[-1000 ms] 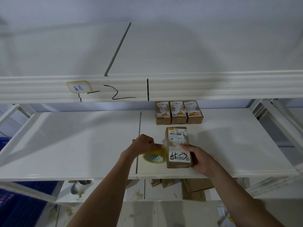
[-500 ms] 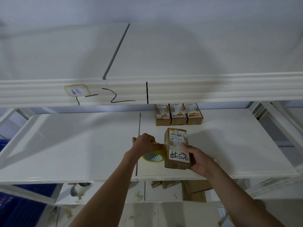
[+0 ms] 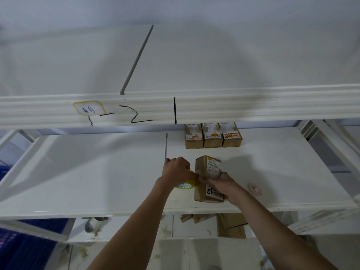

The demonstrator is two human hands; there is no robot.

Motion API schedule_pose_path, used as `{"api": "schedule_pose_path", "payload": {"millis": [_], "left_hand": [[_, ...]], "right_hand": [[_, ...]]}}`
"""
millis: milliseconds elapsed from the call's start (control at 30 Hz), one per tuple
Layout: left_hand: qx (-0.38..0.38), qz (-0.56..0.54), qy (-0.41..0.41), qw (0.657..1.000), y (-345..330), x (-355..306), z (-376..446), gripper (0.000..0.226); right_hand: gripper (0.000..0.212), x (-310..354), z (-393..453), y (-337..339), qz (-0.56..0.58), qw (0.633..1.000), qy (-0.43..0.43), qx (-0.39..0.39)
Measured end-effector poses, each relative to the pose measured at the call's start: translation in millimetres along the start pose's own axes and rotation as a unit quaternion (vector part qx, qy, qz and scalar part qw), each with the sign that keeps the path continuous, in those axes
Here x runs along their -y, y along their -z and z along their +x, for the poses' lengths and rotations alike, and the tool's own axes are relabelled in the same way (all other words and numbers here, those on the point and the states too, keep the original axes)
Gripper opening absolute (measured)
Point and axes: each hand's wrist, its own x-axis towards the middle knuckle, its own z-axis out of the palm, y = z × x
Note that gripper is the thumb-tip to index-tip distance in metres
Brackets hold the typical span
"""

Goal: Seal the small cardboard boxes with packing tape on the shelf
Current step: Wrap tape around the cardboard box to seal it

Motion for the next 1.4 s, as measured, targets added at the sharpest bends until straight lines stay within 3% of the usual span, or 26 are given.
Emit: {"api": "schedule_pose_path", "payload": {"millis": [200,400,567,700,1000,1233,1333,1400], "left_hand": [[0.069,-0.118,-0.018,0.99,7,18,-2,0.031],[0.098,-0.144,-0.005,0.985,10,30,-2,0.029],[0.08,-0.133,0.002,0.988,11,30,1,0.037],[0.029,-0.016,-0.001,0.999,7,33,1,0.05],[0.038,-0.014,0.011,0.999,6,33,3,0.054],[0.055,-0.056,0.014,0.997,5,22,1,0.06],[0.042,-0.082,0.005,0.996,6,17,1,0.055],[0.031,-0.091,0.001,0.995,9,14,1,0.057]], "right_hand": [[0.043,-6,0,9,0.009,1.0,-0.011,-0.027],[0.038,-6,1,13,-0.002,0.999,-0.009,-0.033],[0.041,-5,1,13,-0.008,0.999,-0.006,-0.034],[0.039,-2,-3,20,0.015,1.0,0.001,-0.016],[0.046,-4,-2,22,0.035,0.999,0.014,0.008],[0.068,0,-4,24,0.119,0.991,-0.004,0.058],[0.043,1,-7,21,0.156,0.983,-0.016,0.099],[0.036,0,-11,20,0.186,0.977,-0.031,0.101]]}}
